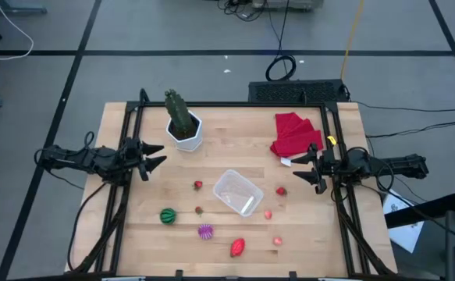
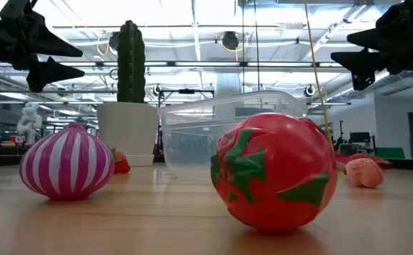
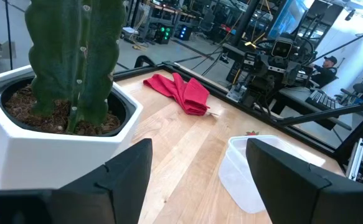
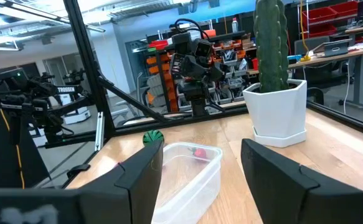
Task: Pick and placing Produce into tupperware
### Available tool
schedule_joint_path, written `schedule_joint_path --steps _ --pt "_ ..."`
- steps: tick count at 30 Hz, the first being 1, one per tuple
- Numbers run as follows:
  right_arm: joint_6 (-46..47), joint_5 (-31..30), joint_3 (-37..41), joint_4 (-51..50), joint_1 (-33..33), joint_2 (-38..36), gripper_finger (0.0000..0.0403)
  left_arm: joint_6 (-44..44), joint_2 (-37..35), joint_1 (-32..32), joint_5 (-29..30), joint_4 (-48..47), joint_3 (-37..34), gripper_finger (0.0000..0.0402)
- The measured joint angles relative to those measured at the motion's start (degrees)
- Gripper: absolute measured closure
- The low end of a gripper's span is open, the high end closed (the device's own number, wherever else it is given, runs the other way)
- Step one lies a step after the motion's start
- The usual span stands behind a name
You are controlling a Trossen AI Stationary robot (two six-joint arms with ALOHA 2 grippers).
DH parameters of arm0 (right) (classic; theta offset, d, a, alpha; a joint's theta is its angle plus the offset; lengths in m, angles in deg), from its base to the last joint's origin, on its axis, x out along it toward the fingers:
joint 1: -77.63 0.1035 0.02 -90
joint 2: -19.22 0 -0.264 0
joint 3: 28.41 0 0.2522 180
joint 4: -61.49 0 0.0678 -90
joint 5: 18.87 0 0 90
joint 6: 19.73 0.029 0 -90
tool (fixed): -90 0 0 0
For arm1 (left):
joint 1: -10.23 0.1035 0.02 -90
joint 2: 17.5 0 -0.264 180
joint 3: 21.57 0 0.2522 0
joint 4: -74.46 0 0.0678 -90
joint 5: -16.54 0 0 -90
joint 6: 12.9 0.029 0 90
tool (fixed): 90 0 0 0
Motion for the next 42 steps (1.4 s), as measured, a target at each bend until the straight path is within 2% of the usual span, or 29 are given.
schedule_joint_path --steps 11,15,19,23,26,29,33,39,42 --pt "0.1 0.0 0.0 0.6 0.0 0.0 0.0193 0.0 0.0 0.0 0.0 0.0 0.0 0.0135" --pt "6.2 0.0 0.0 3.5 0.0 0.0 0.0193 0.0 0.0 0.0 0.0 0.2 0.0 0.0135" --pt "11.6 -0.6 0.0 11.4 0.0 0.3 0.0193 -1.2 0.0 0.0 0.0 3.5 0.0 0.0135" --pt "15.9 -0.6 0.0 25.6 0.0 0.7 0.0193 -5.7 0.0 0.0 0.0 9.6 0.0 0.0135" --pt "11.9 1.2 -0.7 32.9 0.1 0.7 0.0193 -4.1 0.0 0.0 -2.2 11.8 1.7 0.0135" --pt "9.4 2.7 -5.1 24.9 0.1 2.2 0.0193 -0.6 1.1 0.0 -8.0 9.7 6.7 0.0135" --pt "9.0 2.4 -19.0 9.0 0.2 9.1 0.0193 -0.4 6.8 0.0 -11.4 0.6 18.9 0.0135" --pt "2.5 5.5 -43.8 -11.1 0.3 26.3 0.0193 -1.4 25.3 -0.7 -12.2 -19.3 42.6 0.0135" --pt "3.0 5.6 -55.5 -22.7 0.3 34.3 0.0193 -3.3 35.7 -1.8 -12.1 -28.7 53.1 0.0135"
